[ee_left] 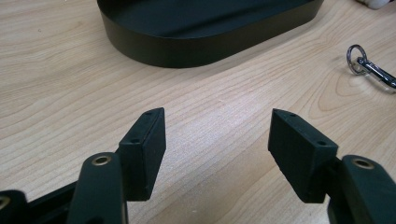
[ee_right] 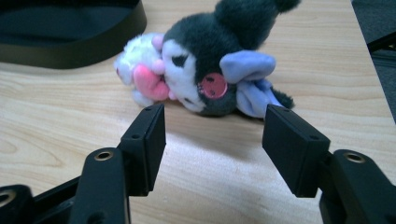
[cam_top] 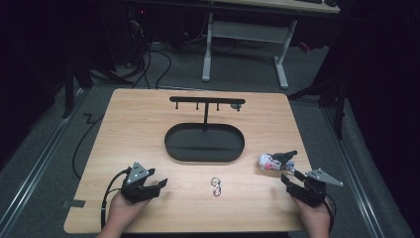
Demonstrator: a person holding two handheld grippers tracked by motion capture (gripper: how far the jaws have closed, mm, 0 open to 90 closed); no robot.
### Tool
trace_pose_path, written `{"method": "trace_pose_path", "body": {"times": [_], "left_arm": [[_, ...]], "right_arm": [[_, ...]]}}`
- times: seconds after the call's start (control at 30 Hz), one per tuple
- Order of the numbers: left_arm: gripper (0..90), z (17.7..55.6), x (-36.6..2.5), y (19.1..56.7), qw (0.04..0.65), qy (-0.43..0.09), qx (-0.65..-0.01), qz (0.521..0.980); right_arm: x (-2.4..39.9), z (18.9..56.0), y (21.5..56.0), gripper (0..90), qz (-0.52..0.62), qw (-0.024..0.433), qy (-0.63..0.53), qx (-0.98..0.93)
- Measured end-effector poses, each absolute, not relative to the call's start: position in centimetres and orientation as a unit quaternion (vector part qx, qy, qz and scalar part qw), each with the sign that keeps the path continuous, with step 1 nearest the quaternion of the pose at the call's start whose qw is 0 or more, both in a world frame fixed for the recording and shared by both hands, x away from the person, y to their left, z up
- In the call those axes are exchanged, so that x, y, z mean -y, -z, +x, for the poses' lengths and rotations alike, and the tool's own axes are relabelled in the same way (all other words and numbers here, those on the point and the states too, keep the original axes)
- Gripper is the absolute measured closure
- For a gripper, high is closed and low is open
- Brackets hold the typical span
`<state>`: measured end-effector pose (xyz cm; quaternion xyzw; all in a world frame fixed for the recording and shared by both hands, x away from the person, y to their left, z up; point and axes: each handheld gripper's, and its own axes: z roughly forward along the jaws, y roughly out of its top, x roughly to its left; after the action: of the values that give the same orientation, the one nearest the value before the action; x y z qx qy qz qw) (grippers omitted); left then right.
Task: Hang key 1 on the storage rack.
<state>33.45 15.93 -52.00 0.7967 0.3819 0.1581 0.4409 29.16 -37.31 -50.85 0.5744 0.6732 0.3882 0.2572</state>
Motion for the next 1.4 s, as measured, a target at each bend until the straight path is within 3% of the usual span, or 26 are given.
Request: {"method": "trace_pose_path", "body": {"times": [0.33, 0.5, 0.6, 0.97, 1.27, 1.4], "left_arm": [[38.0, 31.7, -17.0, 52.1, 0.441, -0.173, -0.381, 0.794], [38.2, 30.8, -18.4, 52.3, 0.435, -0.178, -0.395, 0.789], [38.4, 30.3, -19.4, 52.3, 0.435, -0.182, -0.407, 0.782], [39.2, 29.6, -20.5, 52.4, 0.44, -0.176, -0.427, 0.77], [39.1, 29.9, -18.6, 52.3, 0.439, -0.174, -0.39, 0.79], [39.1, 30.3, -17.8, 51.9, 0.448, -0.173, -0.375, 0.793]], "right_arm": [[37.6, 30.4, 48.6, 50.8, 0.561, 0.279, -0.431, -0.649], [37.2, 32.4, 48.2, 66.8, 0.56, 0.292, -0.423, -0.649], [36.8, 34.1, 48.4, 71.5, 0.558, 0.301, -0.412, -0.654], [33.3, 38.9, 50.0, 73.0, 0.531, 0.264, -0.384, -0.708], [30.9, 36.2, 50.7, 73.0, 0.494, 0.229, -0.379, -0.748], [30.9, 34.3, 50.0, 67.4, 0.488, 0.226, -0.388, -0.748]]}}
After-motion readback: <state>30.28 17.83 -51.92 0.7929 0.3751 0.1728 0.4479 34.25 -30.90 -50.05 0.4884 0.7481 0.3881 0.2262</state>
